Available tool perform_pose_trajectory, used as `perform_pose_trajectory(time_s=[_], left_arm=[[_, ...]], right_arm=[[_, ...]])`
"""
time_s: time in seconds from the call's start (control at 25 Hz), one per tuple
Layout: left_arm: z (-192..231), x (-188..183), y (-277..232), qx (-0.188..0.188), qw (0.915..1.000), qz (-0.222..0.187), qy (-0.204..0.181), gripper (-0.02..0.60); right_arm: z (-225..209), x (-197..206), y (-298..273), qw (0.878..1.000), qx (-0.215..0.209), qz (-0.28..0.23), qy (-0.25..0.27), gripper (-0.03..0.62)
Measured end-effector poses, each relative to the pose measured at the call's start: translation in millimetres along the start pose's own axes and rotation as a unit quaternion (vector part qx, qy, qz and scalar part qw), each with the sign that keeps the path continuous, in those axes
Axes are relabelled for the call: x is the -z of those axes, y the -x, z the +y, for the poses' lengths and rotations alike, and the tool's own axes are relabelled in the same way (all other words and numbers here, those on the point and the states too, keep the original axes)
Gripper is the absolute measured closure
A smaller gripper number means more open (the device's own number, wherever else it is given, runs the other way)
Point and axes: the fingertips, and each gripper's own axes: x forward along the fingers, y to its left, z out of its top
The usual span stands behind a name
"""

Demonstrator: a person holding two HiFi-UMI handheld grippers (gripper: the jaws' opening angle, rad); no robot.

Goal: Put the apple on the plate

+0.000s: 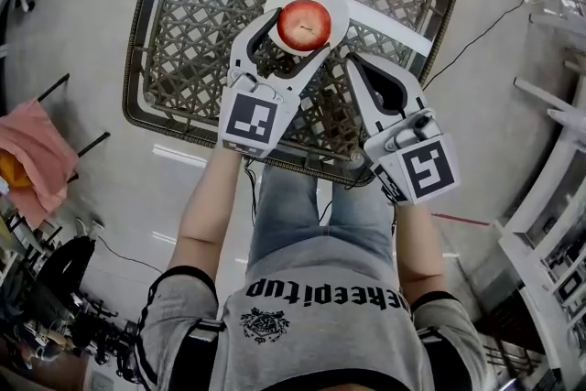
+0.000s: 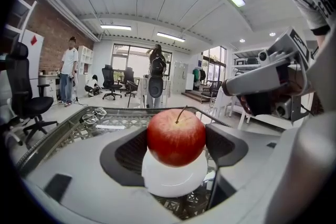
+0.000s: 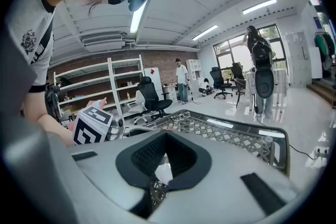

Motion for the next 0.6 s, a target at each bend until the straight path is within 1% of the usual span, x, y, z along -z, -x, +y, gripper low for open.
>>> perform_pose_trajectory(time_s=[0.32, 0.6], left_arm=[[7.2, 19.9, -8.7, -0.004, 0.9997, 0.011, 0.020, 0.204], [9.2, 30.6, -15.3, -0.005, 0.9995, 0.017, 0.027, 0.204]], right_arm=[[-2.7, 10.6, -10.3, 1.000, -0.005, 0.010, -0.006, 0.582], [-3.7, 17.3, -15.0, 1.000, -0.007, 0.017, -0.008, 0.580]])
